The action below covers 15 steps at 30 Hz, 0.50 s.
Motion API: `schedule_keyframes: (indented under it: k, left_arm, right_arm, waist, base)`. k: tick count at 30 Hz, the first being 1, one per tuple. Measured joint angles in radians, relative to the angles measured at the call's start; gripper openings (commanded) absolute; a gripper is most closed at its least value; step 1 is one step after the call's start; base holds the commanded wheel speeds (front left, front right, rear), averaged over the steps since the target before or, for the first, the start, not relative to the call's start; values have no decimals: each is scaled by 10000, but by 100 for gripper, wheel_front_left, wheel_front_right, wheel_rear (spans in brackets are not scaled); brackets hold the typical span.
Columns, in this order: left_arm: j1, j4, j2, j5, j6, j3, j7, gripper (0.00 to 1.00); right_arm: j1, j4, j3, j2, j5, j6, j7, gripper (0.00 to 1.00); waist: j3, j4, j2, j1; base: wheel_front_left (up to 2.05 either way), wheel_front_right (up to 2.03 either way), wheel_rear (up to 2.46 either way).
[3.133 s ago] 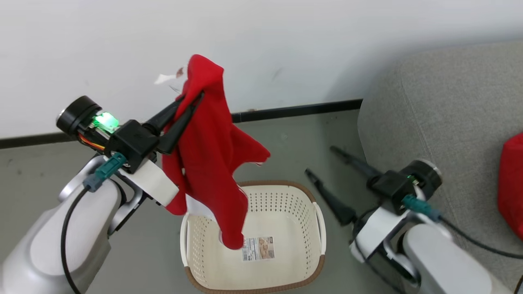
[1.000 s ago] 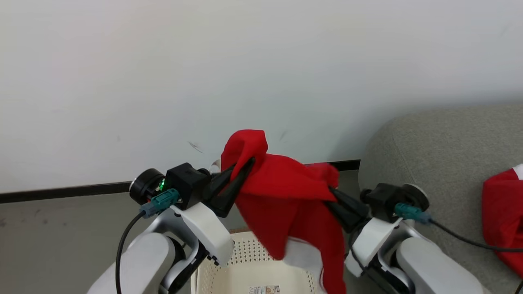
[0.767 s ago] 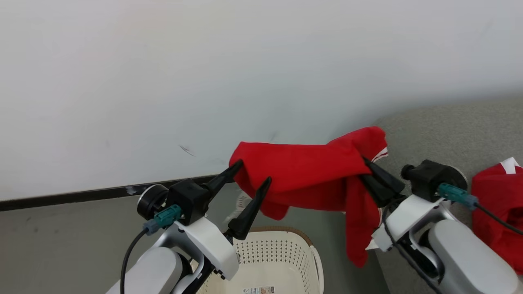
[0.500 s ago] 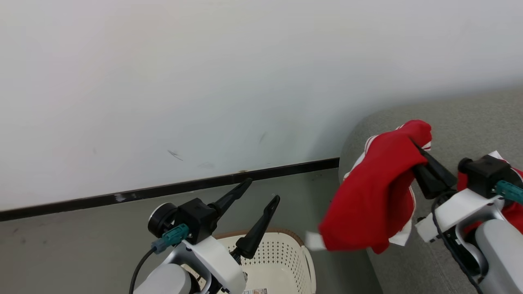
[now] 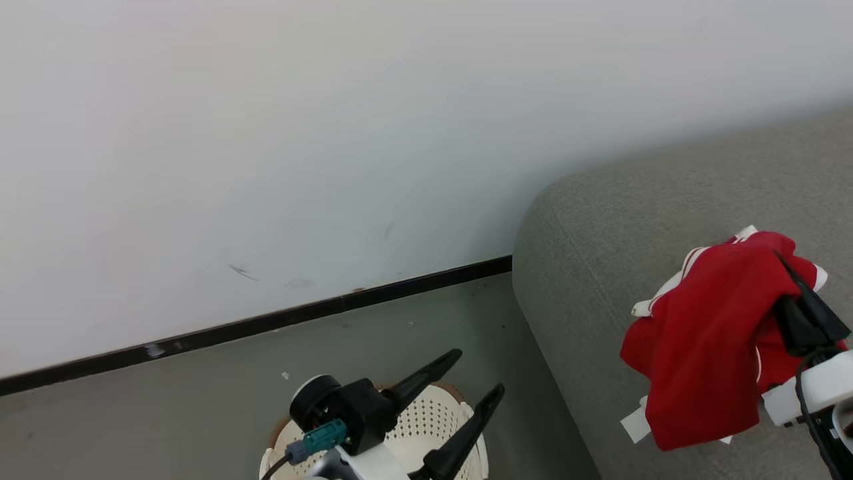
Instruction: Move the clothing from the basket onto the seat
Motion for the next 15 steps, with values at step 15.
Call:
schedule_keyframes:
  k: [15]
  left_arm:
    - [27, 86, -230, 180, -163, -483, -449, 100]
  right_arm:
    - [1247, -1306, -878, 261, 10, 0, 506, 0]
  waist:
    - [137, -1020, 0, 0]
  base:
    - [0, 0, 0]
